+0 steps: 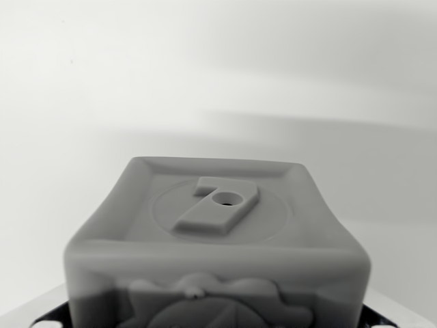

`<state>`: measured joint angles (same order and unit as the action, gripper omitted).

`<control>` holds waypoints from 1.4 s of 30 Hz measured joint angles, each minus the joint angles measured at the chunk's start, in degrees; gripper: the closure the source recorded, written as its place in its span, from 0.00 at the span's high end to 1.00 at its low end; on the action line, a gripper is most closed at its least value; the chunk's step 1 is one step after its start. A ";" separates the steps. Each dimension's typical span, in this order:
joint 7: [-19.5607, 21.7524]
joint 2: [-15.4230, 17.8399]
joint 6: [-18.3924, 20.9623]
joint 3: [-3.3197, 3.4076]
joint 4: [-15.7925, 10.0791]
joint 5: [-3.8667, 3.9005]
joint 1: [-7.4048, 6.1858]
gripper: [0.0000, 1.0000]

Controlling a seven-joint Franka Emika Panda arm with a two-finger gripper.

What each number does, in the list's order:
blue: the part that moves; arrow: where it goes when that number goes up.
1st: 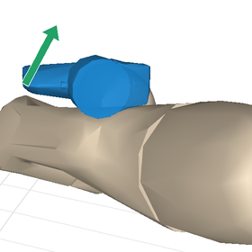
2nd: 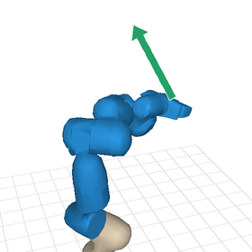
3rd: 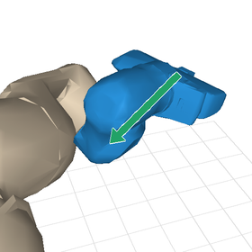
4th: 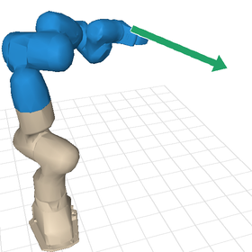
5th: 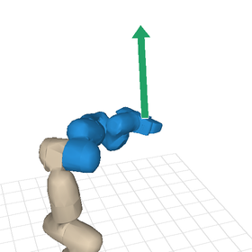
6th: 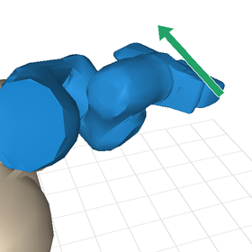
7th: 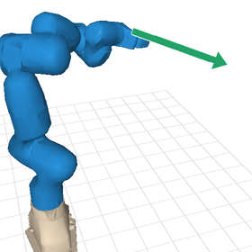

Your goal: Destack cube

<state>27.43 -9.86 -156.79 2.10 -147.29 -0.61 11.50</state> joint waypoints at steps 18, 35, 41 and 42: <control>-6.14 -0.24 -2.02 0.21 -1.70 -0.20 3.70 0.00; -10.35 -2.89 -5.50 0.18 -2.45 -0.56 6.46 0.00; -10.61 -6.82 -8.53 -0.20 -1.87 -0.97 6.57 0.00; -10.65 -7.23 -8.88 -0.24 -1.78 -1.00 6.61 0.00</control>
<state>16.79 -17.09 -165.67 1.86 -149.07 -1.62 18.10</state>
